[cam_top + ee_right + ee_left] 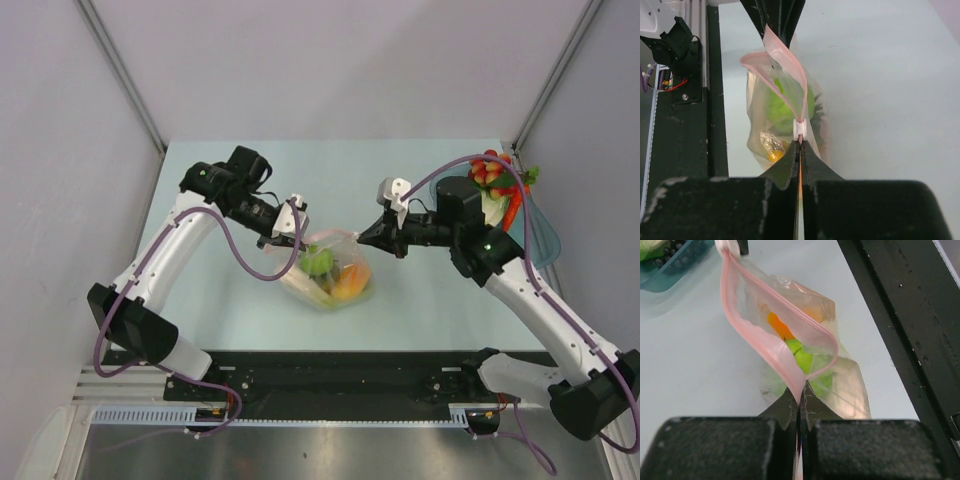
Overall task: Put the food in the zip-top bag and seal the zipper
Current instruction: Zip the zipper food storage bag at the center of the board.
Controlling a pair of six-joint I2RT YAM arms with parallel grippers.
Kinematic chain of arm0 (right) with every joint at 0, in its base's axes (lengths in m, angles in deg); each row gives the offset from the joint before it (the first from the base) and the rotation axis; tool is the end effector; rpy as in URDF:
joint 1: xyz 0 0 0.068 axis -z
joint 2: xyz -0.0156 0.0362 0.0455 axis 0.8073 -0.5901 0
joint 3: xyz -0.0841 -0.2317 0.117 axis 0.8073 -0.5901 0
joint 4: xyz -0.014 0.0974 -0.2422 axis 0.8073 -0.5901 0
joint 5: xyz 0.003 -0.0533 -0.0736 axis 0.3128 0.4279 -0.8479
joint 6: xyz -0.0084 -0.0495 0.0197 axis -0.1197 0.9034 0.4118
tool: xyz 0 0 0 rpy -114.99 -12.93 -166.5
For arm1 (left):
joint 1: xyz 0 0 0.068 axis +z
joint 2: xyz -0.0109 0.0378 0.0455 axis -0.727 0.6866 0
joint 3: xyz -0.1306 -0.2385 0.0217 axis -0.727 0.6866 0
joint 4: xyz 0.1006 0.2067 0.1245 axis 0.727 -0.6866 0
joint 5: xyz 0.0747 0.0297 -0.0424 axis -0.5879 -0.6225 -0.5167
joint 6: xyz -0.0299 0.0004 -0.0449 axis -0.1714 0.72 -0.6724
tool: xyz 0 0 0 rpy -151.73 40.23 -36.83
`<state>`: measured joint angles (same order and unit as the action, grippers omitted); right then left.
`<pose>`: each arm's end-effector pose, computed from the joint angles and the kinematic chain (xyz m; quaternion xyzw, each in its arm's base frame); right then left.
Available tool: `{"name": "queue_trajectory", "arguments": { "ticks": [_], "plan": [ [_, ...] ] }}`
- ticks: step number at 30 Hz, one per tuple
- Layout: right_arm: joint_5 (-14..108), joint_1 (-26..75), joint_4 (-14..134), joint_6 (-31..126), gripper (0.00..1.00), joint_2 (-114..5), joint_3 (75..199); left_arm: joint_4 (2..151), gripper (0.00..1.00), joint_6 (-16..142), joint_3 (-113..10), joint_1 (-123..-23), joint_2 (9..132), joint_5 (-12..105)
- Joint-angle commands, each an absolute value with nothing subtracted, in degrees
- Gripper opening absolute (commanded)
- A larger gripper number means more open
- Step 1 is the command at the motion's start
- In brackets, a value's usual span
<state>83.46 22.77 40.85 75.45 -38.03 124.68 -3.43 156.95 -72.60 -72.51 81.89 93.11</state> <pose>0.1967 0.1476 0.3728 -0.5282 0.5882 0.3551 0.4990 0.2308 -0.1444 0.3748 0.7515 0.4564 -0.3347 0.3390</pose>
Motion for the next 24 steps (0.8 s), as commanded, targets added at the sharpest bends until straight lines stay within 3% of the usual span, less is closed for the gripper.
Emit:
{"name": "queue_trajectory", "arguments": {
  "ticks": [1,9,12,13,15,18,24],
  "plan": [
    [81.40,22.20,43.03,73.64,0.00,-33.11,127.61,-8.98,0.00,157.68,-74.23,-72.74,82.03,97.39],
    [79.90,22.11,36.71,77.94,0.00,-33.55,129.82,-3.72,0.03,150.49,-74.66,-72.65,82.21,95.90],
    [79.11,21.93,34.68,79.79,0.00,-34.08,129.82,0.32,0.18,142.49,-75.45,-72.22,81.42,94.84],
    [78.76,21.93,34.33,80.05,0.00,-34.17,129.73,0.77,0.29,139.77,-75.89,-71.95,81.16,95.02],
    [78.50,21.93,34.23,80.05,0.00,-34.25,129.82,3.05,0.38,136.69,-77.47,-71.42,79.85,95.72],
    [78.06,21.41,34.67,79.88,0.00,-34.26,129.82,9.19,0.62,129.83,-77.66,-71.69,76.51,96.69],
    [76.65,20.44,36.16,78.48,0.00,-33.73,129.82,32.11,0.68,112.95,-70.46,-77.65,70.61,90.99]
  ]
}}
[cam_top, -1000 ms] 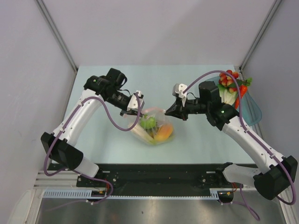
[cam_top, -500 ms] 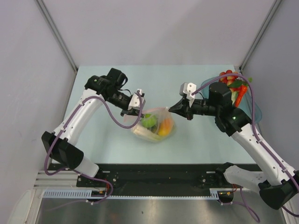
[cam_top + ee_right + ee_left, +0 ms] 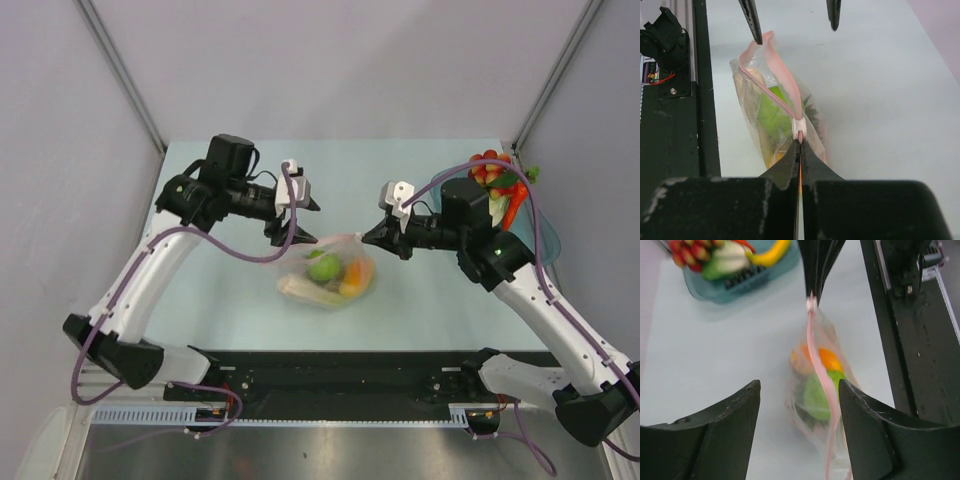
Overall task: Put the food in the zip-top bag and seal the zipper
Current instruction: Zip the zipper food storage bag at the center of the board.
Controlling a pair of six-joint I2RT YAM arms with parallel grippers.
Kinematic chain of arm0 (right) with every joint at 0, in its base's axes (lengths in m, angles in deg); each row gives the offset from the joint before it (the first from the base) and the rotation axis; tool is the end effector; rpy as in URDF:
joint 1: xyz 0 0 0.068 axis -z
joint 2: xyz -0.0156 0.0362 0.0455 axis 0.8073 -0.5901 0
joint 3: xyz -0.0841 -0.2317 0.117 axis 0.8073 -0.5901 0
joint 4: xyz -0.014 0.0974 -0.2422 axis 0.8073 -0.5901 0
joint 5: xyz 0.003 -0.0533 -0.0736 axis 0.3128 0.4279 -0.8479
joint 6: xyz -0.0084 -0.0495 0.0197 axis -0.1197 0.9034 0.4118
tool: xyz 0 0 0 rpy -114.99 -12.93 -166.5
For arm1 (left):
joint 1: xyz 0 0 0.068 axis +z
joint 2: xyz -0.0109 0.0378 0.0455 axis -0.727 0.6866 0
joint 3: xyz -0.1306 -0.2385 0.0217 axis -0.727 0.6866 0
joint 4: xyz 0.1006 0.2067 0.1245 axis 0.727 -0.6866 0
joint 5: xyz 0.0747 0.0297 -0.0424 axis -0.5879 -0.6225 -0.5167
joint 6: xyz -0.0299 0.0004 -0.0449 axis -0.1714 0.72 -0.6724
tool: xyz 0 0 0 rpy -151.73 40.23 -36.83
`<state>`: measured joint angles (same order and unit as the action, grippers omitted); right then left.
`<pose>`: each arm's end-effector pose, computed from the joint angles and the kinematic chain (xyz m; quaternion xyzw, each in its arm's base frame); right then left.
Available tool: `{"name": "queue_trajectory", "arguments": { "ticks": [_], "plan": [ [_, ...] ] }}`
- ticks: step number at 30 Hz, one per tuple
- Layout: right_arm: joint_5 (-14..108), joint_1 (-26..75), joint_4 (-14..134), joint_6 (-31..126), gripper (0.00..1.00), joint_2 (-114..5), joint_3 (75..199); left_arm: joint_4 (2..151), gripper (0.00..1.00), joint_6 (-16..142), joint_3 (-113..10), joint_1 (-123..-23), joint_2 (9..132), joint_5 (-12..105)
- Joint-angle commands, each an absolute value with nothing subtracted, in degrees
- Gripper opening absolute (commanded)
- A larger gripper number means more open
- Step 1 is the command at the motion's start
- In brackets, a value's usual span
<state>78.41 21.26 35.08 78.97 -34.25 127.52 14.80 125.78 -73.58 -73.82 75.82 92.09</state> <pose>0.1763 0.1395 0.3934 -0.5390 0.5825 0.3121 0.5222 0.2236 -0.1472 0.4210 0.6517 0.5372 -0.3435 0.4106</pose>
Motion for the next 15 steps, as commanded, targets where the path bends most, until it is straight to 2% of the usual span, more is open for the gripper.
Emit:
{"name": "queue_trajectory", "arguments": {
  "ticks": [1,7,11,15],
  "plan": [
    [76.48,20.44,36.43,78.12,0.00,-33.55,129.82,34.42,0.68,109.81,-69.75,-78.62,70.35,89.67],
    [74.63,19.30,37.75,76.10,0.00,-33.11,129.82,41.99,0.60,104.59,-67.72,-84.69,72.62,86.76],
    [73.49,18.24,38.01,75.84,0.00,-33.02,129.82,43.58,0.57,104.24,-67.02,-86.63,74.47,85.70],
    [72.70,17.27,38.19,75.83,0.00,-32.94,129.82,42.44,0.50,104.67,-67.37,-87.33,75.97,86.49]
  ]
}}
